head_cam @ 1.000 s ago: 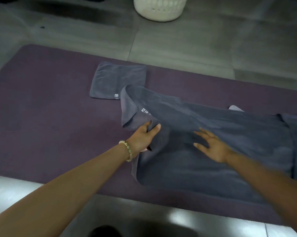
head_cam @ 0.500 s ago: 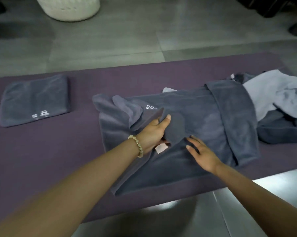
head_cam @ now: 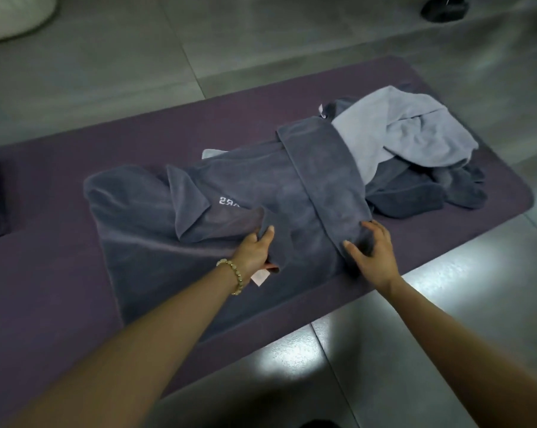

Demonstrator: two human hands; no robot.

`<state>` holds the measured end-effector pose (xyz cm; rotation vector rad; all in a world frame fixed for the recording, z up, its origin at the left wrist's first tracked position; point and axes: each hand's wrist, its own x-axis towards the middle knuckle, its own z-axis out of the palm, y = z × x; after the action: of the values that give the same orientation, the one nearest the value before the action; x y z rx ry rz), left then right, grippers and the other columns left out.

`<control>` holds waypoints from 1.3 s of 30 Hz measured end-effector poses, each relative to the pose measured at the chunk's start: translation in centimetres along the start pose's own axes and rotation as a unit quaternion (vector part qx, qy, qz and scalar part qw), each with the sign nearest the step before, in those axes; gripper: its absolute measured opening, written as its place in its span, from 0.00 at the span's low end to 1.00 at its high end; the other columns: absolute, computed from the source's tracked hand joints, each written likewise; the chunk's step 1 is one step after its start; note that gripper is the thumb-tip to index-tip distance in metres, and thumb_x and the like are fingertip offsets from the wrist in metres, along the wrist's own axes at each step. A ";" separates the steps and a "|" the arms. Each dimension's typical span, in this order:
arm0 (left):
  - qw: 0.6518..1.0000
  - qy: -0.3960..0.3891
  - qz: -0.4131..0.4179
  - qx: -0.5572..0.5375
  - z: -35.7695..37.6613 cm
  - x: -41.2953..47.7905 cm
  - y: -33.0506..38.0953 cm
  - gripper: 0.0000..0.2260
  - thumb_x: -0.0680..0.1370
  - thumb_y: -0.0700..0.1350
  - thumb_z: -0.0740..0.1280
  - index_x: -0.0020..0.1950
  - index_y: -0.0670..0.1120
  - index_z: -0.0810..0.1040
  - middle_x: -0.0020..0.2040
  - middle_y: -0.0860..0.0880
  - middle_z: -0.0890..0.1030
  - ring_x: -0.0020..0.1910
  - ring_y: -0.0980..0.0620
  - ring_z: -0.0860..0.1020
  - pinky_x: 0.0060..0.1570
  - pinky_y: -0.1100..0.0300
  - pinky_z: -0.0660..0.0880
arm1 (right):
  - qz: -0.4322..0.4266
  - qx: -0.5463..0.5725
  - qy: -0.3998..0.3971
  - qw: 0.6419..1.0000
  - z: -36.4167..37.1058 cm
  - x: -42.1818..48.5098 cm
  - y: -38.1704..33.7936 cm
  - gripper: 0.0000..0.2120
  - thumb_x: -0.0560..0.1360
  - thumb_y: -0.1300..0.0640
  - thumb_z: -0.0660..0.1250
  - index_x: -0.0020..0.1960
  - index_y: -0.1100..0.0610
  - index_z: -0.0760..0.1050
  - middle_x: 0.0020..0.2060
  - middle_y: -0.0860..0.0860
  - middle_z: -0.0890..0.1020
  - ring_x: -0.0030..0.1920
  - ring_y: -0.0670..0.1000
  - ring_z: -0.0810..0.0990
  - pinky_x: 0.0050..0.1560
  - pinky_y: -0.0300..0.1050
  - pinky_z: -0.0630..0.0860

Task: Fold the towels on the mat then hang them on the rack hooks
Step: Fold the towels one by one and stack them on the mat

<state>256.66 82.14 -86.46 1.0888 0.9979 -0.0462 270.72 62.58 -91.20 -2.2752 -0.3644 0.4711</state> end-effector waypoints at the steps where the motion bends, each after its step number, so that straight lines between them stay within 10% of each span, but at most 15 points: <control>1: 1.000 0.003 0.005 0.010 0.2 0.1 0.0 0.11 0.81 0.49 0.60 0.56 0.42 0.71 0.50 0.46 0.78 0.40 0.54 0.78 0.32 0.61 0.79 | 0.011 0.017 -0.004 1.000 -0.2 0.2 0.6 0.34 0.69 0.49 0.75 0.71 0.56 0.65 0.71 0.53 0.64 0.71 0.54 0.65 0.72 0.52 0.63; 5: 0.999 0.023 0.022 -0.001 0.9 0.2 -0.5 0.08 0.82 0.48 0.59 0.50 0.44 0.73 0.47 0.48 0.78 0.43 0.51 0.78 0.44 0.55 0.79 | 0.068 0.032 -0.028 0.997 -0.9 1.6 2.2 0.37 0.67 0.44 0.75 0.70 0.57 0.67 0.66 0.52 0.73 0.66 0.52 0.72 0.67 0.53 0.69; 9: 0.998 0.043 0.039 0.031 0.1 0.3 -1.2 0.10 0.80 0.50 0.61 0.48 0.45 0.76 0.46 0.49 0.81 0.42 0.54 0.80 0.44 0.58 0.79 | 0.066 -0.031 -0.031 0.997 -2.6 2.2 2.8 0.21 0.68 0.47 0.74 0.40 0.66 0.76 0.40 0.64 0.81 0.42 0.58 0.80 0.47 0.58 0.78; 15: 0.978 0.045 0.186 0.088 -2.9 -0.9 0.4 0.04 0.79 0.46 0.65 0.47 0.49 0.79 0.44 0.52 0.83 0.43 0.59 0.81 0.43 0.68 0.75 | -0.031 0.101 -0.071 0.992 -3.9 -1.1 -2.0 0.09 0.72 0.60 0.73 0.46 0.66 0.77 0.40 0.57 0.83 0.39 0.46 0.79 0.42 0.37 0.77; 21: 0.964 0.102 0.242 0.047 -6.8 -2.8 4.3 0.06 0.75 0.48 0.70 0.46 0.46 0.78 0.42 0.48 0.82 0.43 0.54 0.80 0.44 0.62 0.77 | -0.152 0.177 -0.148 0.961 -1.2 -3.2 -12.8 0.23 0.70 0.65 0.73 0.58 0.55 0.66 0.44 0.41 0.81 0.45 0.41 0.82 0.41 0.35 0.79; 25: 0.970 0.093 0.225 -0.008 -11.2 -4.5 6.7 0.07 0.76 0.51 0.67 0.46 0.49 0.80 0.40 0.51 0.84 0.41 0.53 0.82 0.35 0.57 0.79 | -0.228 0.097 -0.238 0.939 1.6 -4.4 -19.1 0.15 0.70 0.60 0.75 0.53 0.56 0.74 0.29 0.41 0.75 0.30 0.41 0.73 0.32 0.31 0.69; 30: 0.965 0.104 0.217 -0.103 -17.9 -6.2 7.6 0.08 0.77 0.49 0.66 0.52 0.47 0.81 0.46 0.48 0.83 0.46 0.50 0.80 0.42 0.55 0.78 | -0.204 0.066 -0.434 0.875 6.0 -7.1 -23.3 0.18 0.69 0.61 0.76 0.56 0.56 0.74 0.36 0.44 0.82 0.42 0.42 0.81 0.52 0.38 0.78; 39: 0.969 0.048 0.238 -0.053 -19.9 -8.6 4.6 0.09 0.78 0.45 0.63 0.45 0.44 0.81 0.37 0.51 0.83 0.37 0.58 0.80 0.40 0.65 0.76 | -0.376 0.026 -0.276 0.884 11.6 -7.1 -28.1 0.12 0.66 0.43 0.74 0.41 0.51 0.82 0.27 0.46 0.78 0.30 0.41 0.74 0.37 0.30 0.68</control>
<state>240.86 95.89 -79.05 1.2150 0.7913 0.4484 256.13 85.73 -76.22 -1.7128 -1.4288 0.6820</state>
